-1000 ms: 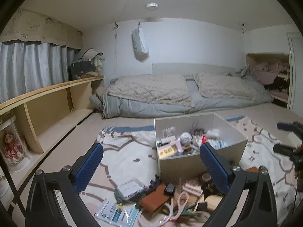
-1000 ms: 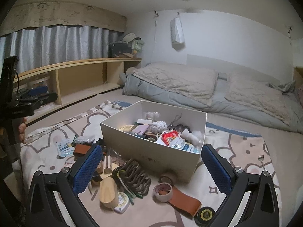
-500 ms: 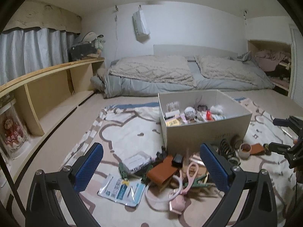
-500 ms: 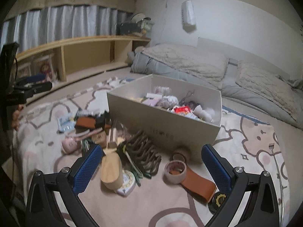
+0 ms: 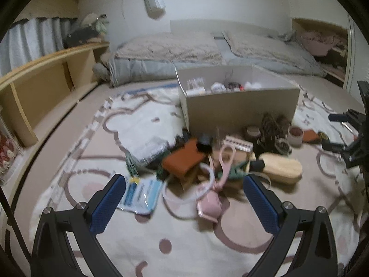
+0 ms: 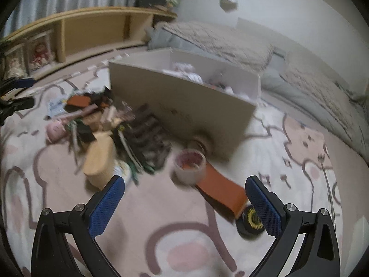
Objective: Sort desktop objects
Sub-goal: 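Move both tools down toward the pile of items beside the box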
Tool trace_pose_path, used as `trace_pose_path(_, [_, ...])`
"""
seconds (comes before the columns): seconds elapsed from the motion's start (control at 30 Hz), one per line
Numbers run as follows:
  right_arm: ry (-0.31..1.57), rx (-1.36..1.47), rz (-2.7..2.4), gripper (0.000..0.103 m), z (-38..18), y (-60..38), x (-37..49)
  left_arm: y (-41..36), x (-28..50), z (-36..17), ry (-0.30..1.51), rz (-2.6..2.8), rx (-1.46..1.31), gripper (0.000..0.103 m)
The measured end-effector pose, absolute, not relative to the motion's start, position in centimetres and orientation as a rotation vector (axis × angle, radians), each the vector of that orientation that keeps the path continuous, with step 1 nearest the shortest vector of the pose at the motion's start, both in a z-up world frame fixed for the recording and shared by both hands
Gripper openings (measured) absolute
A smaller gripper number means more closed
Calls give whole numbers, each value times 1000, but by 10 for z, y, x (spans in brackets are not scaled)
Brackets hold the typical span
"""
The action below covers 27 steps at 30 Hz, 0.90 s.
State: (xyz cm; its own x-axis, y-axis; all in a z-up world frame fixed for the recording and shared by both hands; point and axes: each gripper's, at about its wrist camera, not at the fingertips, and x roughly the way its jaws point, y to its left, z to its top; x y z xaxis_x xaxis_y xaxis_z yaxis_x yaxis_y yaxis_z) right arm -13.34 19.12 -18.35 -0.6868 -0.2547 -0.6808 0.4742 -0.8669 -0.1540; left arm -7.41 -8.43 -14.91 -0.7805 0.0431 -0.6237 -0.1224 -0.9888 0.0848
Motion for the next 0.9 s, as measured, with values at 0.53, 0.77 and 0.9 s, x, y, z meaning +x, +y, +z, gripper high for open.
trace_pose_path(0.53, [327,1239,-2640,103,-220,259,-157,-78,-88,-205,170,2746,-1305,103])
trace_pose_path(0.77, [202,1403,-2631,103,-240,278,-175,-81,-90,-227,164,2715,-1418,102])
trace_pose_path(0.9, [164,1441,-2610,103,-248,280,-175,-80,-88,-232,168,2716,-1421,102])
